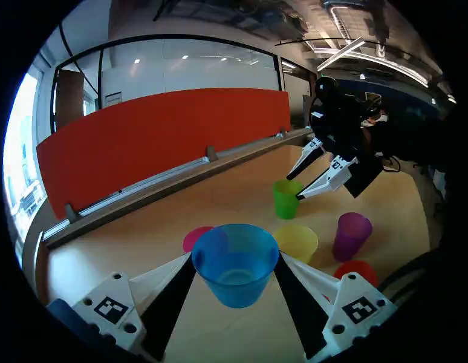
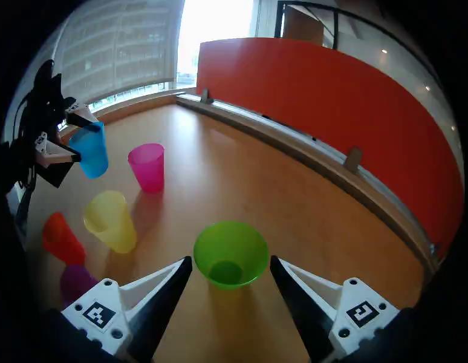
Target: Pour water
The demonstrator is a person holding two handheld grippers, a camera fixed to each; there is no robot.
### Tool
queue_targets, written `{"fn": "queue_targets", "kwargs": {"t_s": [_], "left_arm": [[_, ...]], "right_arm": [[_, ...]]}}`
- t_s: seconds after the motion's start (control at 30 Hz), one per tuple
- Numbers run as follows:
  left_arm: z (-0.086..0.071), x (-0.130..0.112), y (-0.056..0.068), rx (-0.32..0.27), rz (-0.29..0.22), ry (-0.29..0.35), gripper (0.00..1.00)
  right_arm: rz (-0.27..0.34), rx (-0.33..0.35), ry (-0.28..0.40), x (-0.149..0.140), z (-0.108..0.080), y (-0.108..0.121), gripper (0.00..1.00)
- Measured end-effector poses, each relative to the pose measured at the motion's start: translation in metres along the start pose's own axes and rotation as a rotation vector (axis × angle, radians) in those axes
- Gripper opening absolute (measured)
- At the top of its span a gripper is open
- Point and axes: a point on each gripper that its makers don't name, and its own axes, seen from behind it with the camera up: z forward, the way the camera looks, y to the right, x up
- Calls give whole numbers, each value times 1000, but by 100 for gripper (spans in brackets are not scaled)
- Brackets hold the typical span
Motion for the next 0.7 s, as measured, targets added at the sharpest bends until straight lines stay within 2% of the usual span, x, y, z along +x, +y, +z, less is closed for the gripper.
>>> {"fn": "queue_targets", "kwargs": {"t_s": [0.3,0.7], "left_arm": [[0,-3,1,-3,3,-8,87],[1,-4,0,-1,5,-9,87]], "right_arm": [[10,0,-4,-4,17,1,100],[18,-5,1,-7,25,2,99]]}}
